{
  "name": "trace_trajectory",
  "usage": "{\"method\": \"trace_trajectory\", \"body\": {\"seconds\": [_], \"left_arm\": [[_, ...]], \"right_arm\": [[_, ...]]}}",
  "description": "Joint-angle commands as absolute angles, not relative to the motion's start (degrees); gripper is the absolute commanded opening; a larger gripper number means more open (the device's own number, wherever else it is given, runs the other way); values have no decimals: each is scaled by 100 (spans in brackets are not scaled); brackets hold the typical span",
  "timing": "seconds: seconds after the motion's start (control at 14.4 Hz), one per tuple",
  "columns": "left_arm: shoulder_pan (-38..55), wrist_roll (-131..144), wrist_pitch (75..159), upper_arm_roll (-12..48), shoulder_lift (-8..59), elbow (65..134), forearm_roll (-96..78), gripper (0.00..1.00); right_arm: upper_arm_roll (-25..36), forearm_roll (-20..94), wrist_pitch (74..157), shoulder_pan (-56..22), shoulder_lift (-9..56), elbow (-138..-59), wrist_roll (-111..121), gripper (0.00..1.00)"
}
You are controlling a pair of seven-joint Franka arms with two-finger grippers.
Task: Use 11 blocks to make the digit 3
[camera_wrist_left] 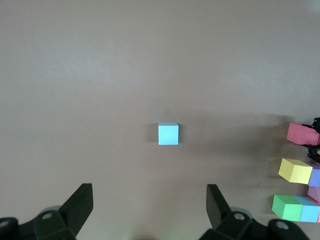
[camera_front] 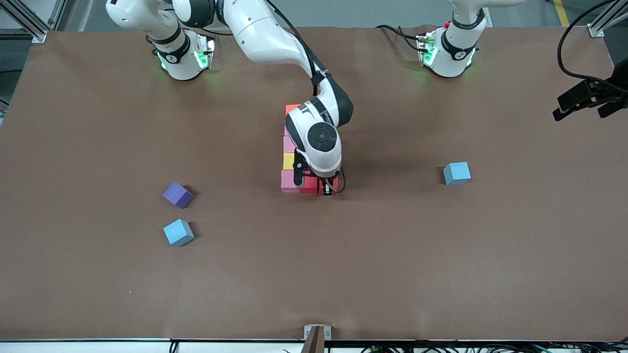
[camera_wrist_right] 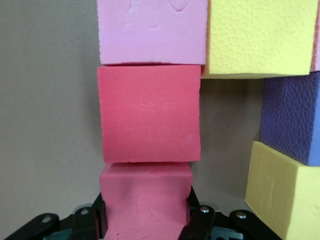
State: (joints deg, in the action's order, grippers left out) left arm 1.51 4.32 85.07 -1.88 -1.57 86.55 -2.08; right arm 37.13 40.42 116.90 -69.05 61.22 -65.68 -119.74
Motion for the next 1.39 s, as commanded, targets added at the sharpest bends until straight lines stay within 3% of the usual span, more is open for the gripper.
{"method": "trace_trajectory", "body": {"seconds": [0.0,0.76,0.83,0.97,1.04,1.32], "left_arm": [[132,404,8613,-202,-97,8596,-255,100],[132,404,8666,-193,-79,8604,-290,100],[132,404,8666,-193,-79,8604,-290,100],[132,396,8675,-202,-79,8613,-290,100],[132,404,8666,-202,-79,8605,-290,100],[132,404,8675,-202,-79,8613,-290,100]], "right_arm": [[3621,4034,11716,-6961,5968,-6917,-11944,2],[3621,4034,11698,-6935,5959,-6970,-11945,7],[3630,4017,11698,-6935,5959,-6970,-11918,19],[3621,3964,11707,-6935,5959,-6970,-11892,90],[3630,3964,11707,-6926,5959,-6970,-11831,100],[3639,3955,11620,-6917,5863,-6970,-11619,100]]}}
